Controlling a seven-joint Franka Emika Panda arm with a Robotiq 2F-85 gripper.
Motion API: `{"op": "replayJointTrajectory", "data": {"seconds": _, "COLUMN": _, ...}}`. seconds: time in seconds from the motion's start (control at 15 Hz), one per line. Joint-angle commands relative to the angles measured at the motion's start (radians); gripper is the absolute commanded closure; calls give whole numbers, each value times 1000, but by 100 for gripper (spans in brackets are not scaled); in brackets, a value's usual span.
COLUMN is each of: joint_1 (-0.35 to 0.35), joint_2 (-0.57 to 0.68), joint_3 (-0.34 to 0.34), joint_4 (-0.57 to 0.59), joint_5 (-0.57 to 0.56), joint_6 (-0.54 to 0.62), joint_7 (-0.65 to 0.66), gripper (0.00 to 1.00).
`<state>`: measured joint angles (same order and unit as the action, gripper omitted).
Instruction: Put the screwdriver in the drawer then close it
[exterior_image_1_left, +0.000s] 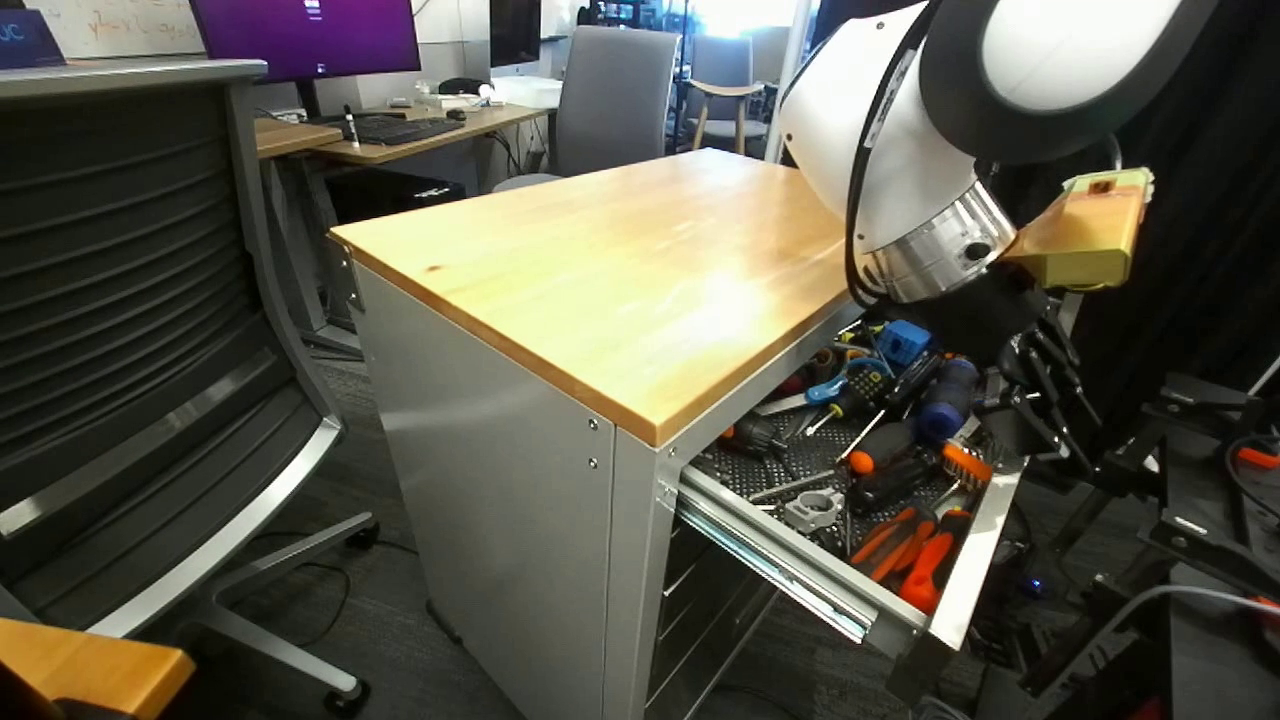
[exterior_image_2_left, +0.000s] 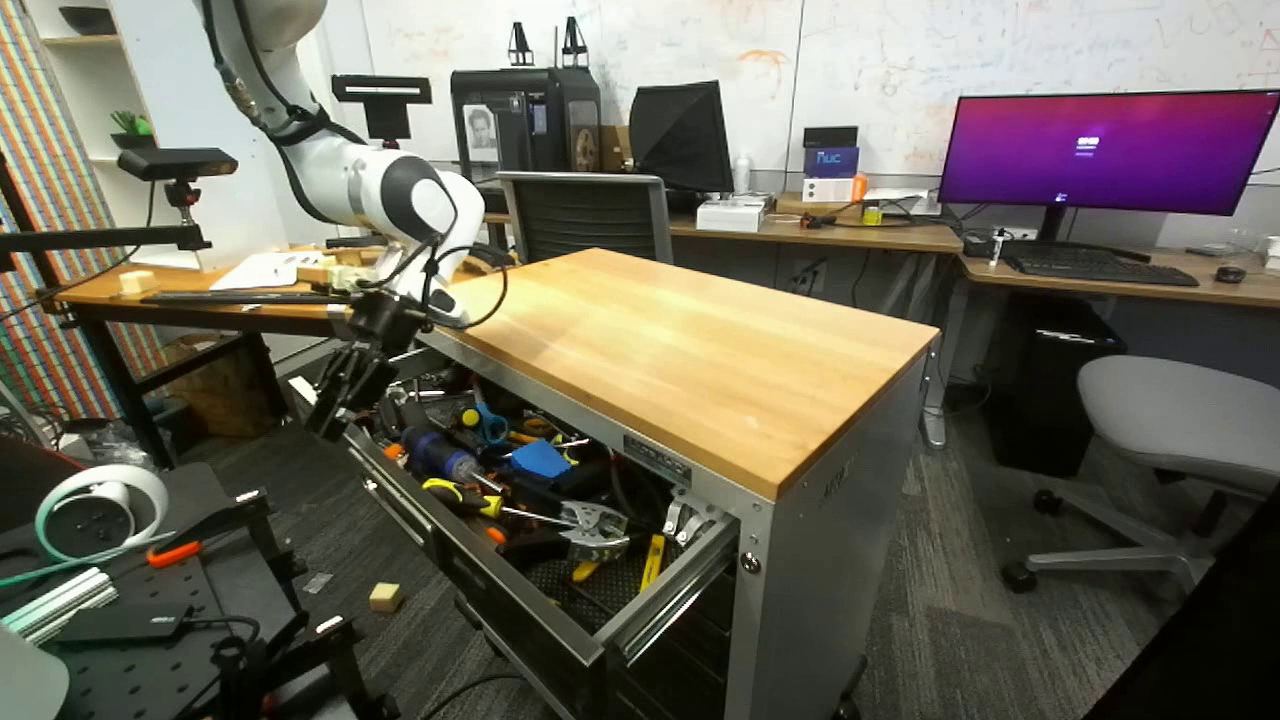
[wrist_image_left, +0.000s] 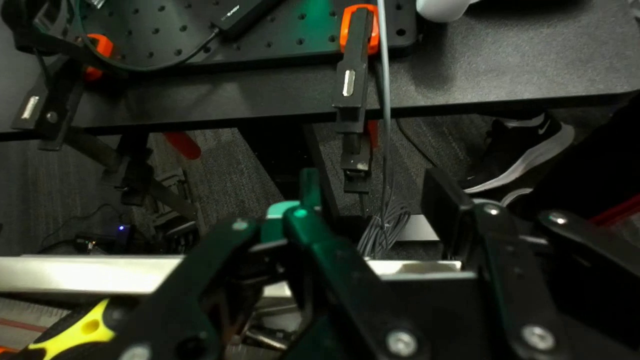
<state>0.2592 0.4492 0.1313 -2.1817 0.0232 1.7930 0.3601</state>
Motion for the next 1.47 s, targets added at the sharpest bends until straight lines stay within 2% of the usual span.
{"op": "replayJointTrajectory", "data": {"seconds": 0.0, "joint_1": -10, "joint_2": 55, "joint_3": 8, "joint_4": -6, "joint_5": 57, "joint_6": 15, "joint_7": -35, "gripper": 39}}
{"op": "replayJointTrajectory", "data": {"seconds": 0.07, "joint_1": -12, "joint_2": 73, "joint_3": 9, "joint_4": -14, "joint_5": 64, "joint_6": 47, "joint_7": -52, "gripper": 57}}
{"op": "replayJointTrajectory", "data": {"seconds": 0.13, "joint_1": -12, "joint_2": 96, "joint_3": 9, "joint_4": -5, "joint_5": 69, "joint_6": 70, "joint_7": -65, "gripper": 58}}
{"op": "replayJointTrajectory", "data": {"seconds": 0.2, "joint_1": -10, "joint_2": 112, "joint_3": 11, "joint_4": -10, "joint_5": 77, "joint_6": 125, "joint_7": -75, "gripper": 63}}
{"op": "replayJointTrajectory", "data": {"seconds": 0.33, "joint_1": -3, "joint_2": 113, "joint_3": 14, "joint_4": -42, "joint_5": 105, "joint_6": 265, "joint_7": -71, "gripper": 81}}
{"op": "replayJointTrajectory", "data": {"seconds": 0.47, "joint_1": -1, "joint_2": 90, "joint_3": 21, "joint_4": -59, "joint_5": 135, "joint_6": 316, "joint_7": -71, "gripper": 96}}
{"op": "replayJointTrajectory", "data": {"seconds": 0.67, "joint_1": 6, "joint_2": 62, "joint_3": 34, "joint_4": -101, "joint_5": 176, "joint_6": 438, "joint_7": -65, "gripper": 100}}
{"op": "replayJointTrajectory", "data": {"seconds": 1.0, "joint_1": 8, "joint_2": 29, "joint_3": 49, "joint_4": -163, "joint_5": 210, "joint_6": 666, "joint_7": -64, "gripper": 96}}
{"op": "replayJointTrajectory", "data": {"seconds": 1.4, "joint_1": 31, "joint_2": 26, "joint_3": 41, "joint_4": -210, "joint_5": 185, "joint_6": 973, "joint_7": -32, "gripper": 97}}
